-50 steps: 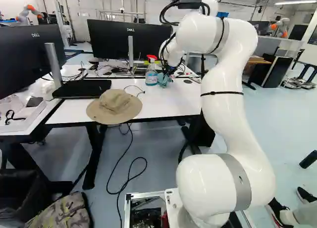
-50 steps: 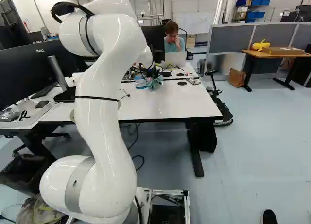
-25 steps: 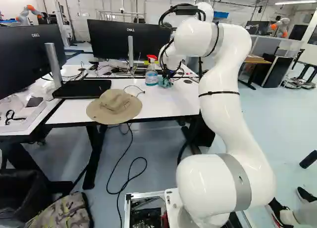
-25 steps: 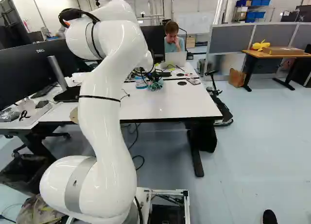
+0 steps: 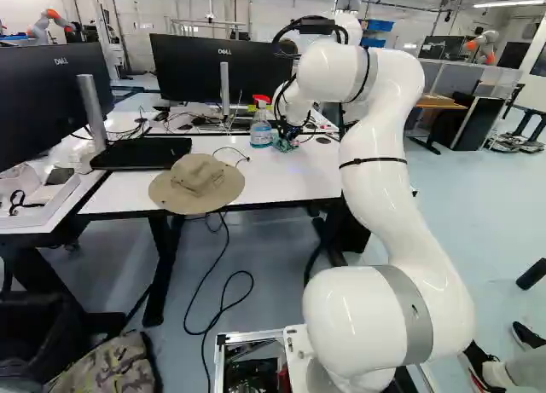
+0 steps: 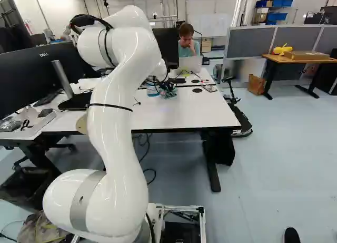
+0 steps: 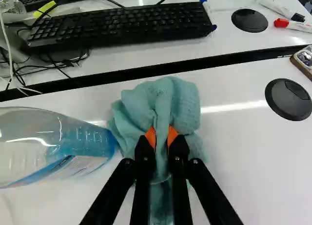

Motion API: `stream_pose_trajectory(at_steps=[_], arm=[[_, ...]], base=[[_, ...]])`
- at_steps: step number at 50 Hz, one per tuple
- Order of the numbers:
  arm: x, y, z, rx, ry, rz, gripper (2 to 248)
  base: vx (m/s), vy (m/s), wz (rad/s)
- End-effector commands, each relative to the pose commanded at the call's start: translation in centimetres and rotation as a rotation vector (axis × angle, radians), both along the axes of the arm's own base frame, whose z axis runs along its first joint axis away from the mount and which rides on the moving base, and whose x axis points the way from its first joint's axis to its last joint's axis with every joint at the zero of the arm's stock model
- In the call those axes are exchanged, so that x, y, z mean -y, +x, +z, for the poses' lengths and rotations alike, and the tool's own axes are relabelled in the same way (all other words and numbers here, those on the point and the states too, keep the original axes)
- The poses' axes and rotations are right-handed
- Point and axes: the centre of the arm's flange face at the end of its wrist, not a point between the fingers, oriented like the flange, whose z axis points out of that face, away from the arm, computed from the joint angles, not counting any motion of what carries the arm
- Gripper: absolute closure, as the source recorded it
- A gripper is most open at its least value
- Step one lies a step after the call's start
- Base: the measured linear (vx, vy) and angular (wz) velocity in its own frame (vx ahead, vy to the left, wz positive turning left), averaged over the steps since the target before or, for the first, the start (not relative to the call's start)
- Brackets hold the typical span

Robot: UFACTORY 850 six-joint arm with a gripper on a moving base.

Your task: Clean the table with the green towel

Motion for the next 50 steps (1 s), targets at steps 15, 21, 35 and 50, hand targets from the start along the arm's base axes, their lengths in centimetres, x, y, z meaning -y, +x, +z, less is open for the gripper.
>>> stream_pose_trajectory(at_steps=[15, 21, 35, 50], arm=[[0.0, 0.0, 0.0, 0.0, 0.0, 0.0, 204], [0.0, 0.4, -0.1, 0.005, 0.0, 0.0, 204], [-0.2, 2.6, -0.4, 0.031, -0.001, 0.004, 204], [-0.2, 2.9, -0.5, 0.035, -0.001, 0.004, 204]], base=[[0.0, 0.0, 0.0], [0.0, 0.0, 0.0], [0.0, 0.0, 0.0], [0.0, 0.0, 0.0]])
